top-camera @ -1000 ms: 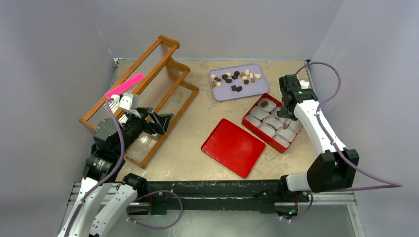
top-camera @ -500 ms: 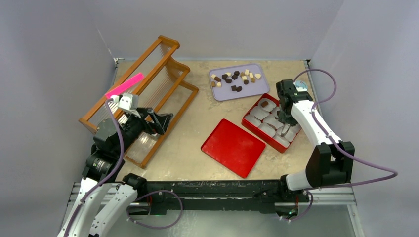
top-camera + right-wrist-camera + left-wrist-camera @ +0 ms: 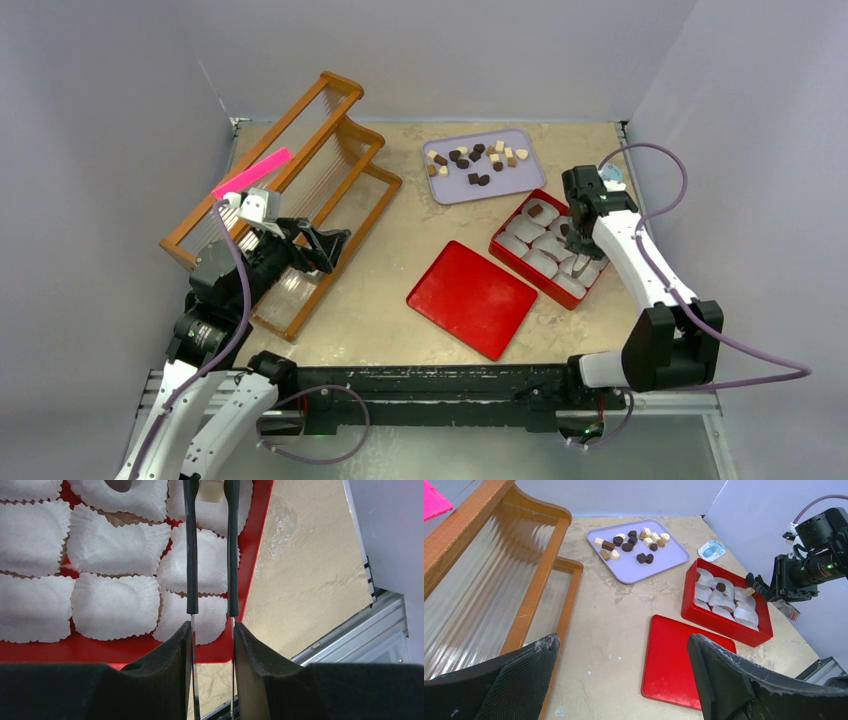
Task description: Pack the chocolate
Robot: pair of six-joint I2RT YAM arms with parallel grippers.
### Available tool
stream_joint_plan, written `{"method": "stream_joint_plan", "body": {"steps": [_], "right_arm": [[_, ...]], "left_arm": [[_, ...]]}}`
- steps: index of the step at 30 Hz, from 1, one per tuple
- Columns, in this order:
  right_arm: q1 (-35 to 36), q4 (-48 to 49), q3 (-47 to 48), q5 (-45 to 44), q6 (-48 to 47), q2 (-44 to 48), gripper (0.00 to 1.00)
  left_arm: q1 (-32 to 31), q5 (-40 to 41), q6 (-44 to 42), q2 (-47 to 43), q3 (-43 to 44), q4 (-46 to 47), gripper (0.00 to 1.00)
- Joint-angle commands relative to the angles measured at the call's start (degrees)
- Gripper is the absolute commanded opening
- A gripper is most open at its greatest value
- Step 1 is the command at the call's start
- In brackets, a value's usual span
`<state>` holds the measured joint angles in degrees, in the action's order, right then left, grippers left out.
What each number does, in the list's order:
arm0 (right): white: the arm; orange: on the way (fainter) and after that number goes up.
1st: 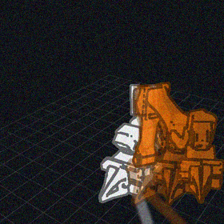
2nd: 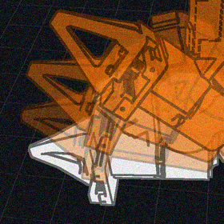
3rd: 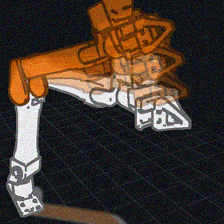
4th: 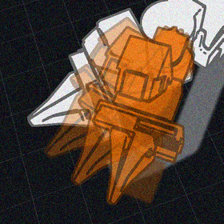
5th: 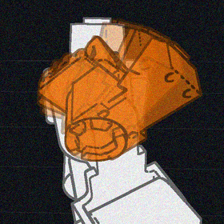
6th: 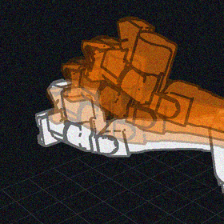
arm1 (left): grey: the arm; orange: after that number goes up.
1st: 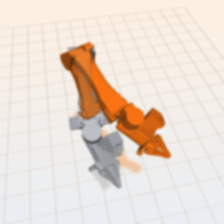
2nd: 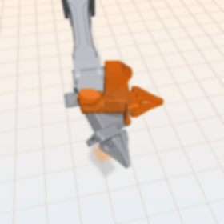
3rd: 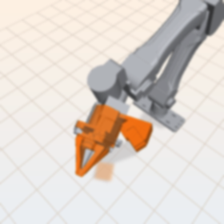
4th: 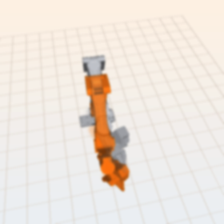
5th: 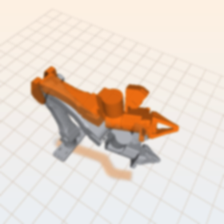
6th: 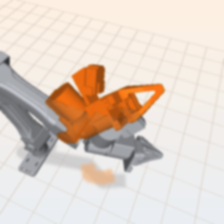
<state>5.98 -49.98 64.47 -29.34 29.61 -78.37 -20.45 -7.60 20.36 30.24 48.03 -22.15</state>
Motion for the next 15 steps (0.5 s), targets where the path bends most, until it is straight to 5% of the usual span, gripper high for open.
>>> {"method": "stream_joint_plan", "body": {"steps": [1,15], "right_arm": [[-0.3,-0.7,-0.3,-2.7,0.9,0.7,0.35],[-0.3,-0.8,2.7,-3.5,-0.2,0.9,0.39]], "left_arm": [[-0.4,0.6,-0.4,-0.5,0.6,0.6,0.98],[-0.4,0.8,-0.4,-1.0,0.5,0.6,0.98]]}}
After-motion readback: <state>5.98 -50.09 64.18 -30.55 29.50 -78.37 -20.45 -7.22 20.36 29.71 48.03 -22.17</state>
